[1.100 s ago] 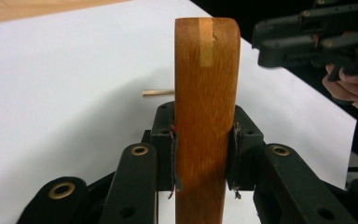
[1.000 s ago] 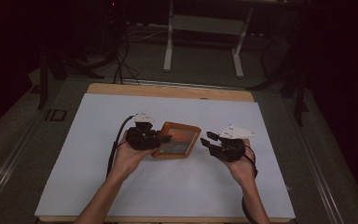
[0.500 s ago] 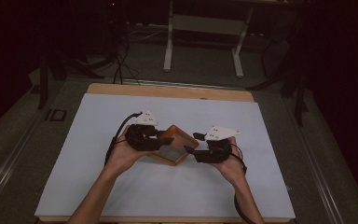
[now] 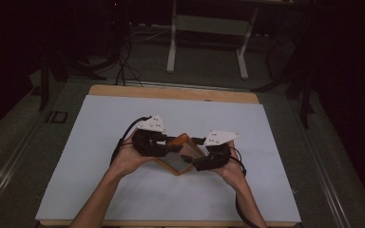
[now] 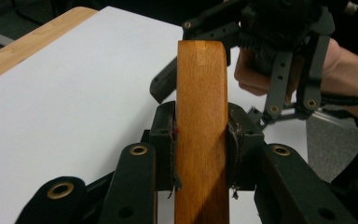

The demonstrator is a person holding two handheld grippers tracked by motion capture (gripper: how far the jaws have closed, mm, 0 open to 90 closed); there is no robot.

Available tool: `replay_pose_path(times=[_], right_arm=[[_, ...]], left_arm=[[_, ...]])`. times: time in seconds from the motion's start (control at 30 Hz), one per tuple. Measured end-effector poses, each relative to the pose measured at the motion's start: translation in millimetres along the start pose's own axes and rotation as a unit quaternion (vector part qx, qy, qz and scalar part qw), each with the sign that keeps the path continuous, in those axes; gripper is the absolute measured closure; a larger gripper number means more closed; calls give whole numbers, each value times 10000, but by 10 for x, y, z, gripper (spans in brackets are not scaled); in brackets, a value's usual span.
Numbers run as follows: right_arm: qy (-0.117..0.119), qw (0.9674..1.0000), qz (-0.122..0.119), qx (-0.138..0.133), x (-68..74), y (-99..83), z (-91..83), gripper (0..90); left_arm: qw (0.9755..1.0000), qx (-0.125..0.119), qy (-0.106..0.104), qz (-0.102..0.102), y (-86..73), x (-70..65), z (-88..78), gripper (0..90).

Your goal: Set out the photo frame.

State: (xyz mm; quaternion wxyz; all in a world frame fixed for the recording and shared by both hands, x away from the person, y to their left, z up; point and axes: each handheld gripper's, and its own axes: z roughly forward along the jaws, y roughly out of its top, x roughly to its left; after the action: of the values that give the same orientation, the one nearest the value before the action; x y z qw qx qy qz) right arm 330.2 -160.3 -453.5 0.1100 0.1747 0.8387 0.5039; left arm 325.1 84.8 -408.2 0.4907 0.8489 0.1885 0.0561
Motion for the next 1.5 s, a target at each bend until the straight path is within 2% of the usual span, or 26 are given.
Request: replay_pose_path(times=[0.07, 0.13, 0.2, 0.33, 0.37, 0.6, 0.67, 0.8, 0.83, 0.93, 1.0, 1.17, 1.33, 1.5], right_arm=[[54, 10000, 5, 11, 6, -1, 6, 282], [141, 9999, -34, 50, 17, -3, 20, 310], [175, 9998, -62, 88, 23, -10, 23, 346], [181, 9998, -69, 82, 7, -27, -30, 472], [207, 9997, -88, 58, 2, -37, -51, 515], [313, 9994, -164, 3, 7, -41, -94, 608], [326, 9993, -208, 3, 20, -34, -100, 653], [246, 9993, -269, 28, 36, -32, -104, 675], [239, 9994, -242, 21, 25, -40, -108, 676], [227, 9995, -222, 15, 20, -52, -118, 679], [203, 9996, -195, 32, 10, -59, -126, 678], [194, 9998, -100, 14, -12, -72, -128, 678], [191, 9997, -124, 23, -8, -72, -132, 678], [187, 9998, -108, 14, -17, -89, -143, 677]], left_arm=[[10000, -2, -19, 13, -2, -6, 1, 684], [9998, 15, -102, 155, -4, -38, 1, 682], [9998, 4, -136, 169, -6, -40, 4, 677], [9999, -51, -125, 65, -13, -18, 3, 643], [9998, -140, -97, -43, -25, 7, -2, 623], [9992, -298, 60, -246, -66, 29, -40, 534], [9982, -405, 90, -437, -94, 77, -72, 508], [9969, -528, 157, -556, -129, 105, -109, 458], [9955, -672, 151, -654, -167, 117, -144, 454], [9944, -774, 154, -707, -198, 131, -181, 459], [9927, -905, 286, -749, -233, 124, -257, 458], [9903, -975, 522, -845, -271, 121, -336, 447], [9861, -1027, 738, -1075, -359, 180, -390, 422], [9835, -1084, 843, -1177, -417, 208, -429, 383]])
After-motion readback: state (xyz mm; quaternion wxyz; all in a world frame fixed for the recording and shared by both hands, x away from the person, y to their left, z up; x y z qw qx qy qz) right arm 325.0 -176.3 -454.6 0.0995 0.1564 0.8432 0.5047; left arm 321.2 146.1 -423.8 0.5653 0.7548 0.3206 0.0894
